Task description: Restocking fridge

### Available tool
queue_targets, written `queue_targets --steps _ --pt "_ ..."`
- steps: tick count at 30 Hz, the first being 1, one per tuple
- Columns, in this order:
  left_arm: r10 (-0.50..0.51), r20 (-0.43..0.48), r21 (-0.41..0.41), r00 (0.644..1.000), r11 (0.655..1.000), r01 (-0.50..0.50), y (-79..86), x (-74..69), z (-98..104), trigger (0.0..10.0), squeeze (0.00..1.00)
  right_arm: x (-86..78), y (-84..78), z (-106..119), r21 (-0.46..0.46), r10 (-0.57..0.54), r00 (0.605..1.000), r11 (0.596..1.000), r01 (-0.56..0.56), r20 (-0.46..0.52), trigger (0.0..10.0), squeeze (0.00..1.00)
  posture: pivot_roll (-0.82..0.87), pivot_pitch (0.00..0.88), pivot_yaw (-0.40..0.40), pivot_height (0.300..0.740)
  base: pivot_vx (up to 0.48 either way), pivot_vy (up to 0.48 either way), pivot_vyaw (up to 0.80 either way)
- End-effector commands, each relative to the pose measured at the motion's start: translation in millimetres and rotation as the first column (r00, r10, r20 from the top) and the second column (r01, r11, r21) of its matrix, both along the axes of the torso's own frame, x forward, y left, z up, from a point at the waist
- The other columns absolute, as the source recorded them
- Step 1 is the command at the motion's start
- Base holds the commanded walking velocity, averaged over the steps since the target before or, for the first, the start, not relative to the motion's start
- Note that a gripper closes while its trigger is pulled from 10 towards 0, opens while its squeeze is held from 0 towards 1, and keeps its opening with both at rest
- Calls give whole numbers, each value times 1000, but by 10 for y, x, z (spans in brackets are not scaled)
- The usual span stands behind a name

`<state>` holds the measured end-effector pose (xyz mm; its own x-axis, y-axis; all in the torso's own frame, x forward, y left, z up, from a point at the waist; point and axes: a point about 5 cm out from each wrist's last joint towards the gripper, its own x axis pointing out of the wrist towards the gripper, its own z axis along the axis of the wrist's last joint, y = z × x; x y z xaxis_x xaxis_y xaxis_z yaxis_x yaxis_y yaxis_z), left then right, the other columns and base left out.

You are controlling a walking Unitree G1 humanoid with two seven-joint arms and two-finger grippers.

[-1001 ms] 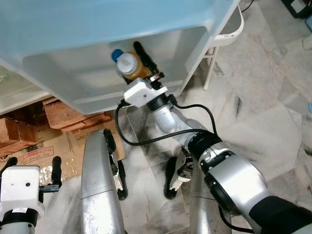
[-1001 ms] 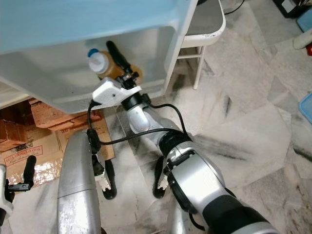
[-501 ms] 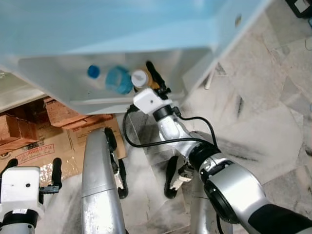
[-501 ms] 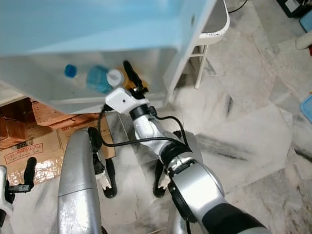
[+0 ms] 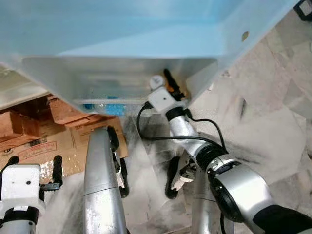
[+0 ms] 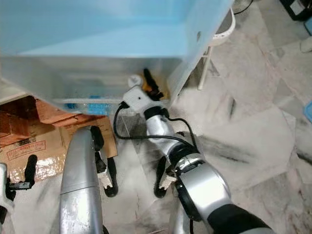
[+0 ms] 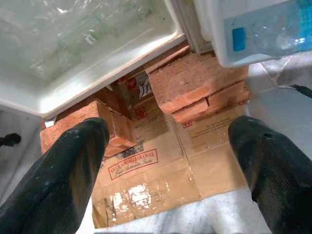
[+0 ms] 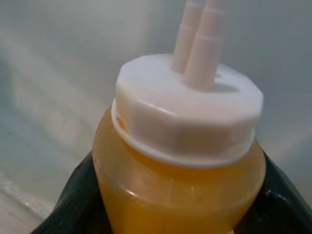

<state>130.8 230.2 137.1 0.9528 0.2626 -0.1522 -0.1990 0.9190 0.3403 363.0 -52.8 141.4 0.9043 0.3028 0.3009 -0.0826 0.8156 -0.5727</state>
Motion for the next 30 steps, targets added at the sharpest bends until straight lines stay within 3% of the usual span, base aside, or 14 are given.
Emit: queue_targets --steps 1,8,23,24,25,30 --pt "16 -61 -5 998 1000 -16 39 -54 -93 10000 0 -52 -217 -280 -10 -82 990 997 82 -116 10000 0 368 503 -32 511 0 0 0" --pt "22 -58 -4 998 1000 -22 51 -36 -105 10000 0 -20 -475 -353 77 -207 957 971 227 -203 10000 0 371 497 -31 511 0 0 0" --pt "24 -60 -13 998 1000 -24 55 -20 -112 10000 0 33 -543 -294 197 -240 937 935 293 -255 10000 0 369 498 -31 511 0 0 0" --pt "23 -60 -13 998 1000 -24 54 -15 -113 10000 0 36 -552 -296 206 -243 934 931 300 -262 10000 16 369 499 -31 511 0 0 0" --pt "23 -59 -14 998 1000 -24 52 -13 -114 10000 0 37 -555 -296 208 -243 933 931 301 -264 10000 129 369 499 -32 511 0 0 0" --pt "26 -56 -15 998 1000 -26 53 -11 -115 10000 0 40 -570 -296 218 -249 930 925 311 -271 10000 122 367 497 -34 511 0 0 0"
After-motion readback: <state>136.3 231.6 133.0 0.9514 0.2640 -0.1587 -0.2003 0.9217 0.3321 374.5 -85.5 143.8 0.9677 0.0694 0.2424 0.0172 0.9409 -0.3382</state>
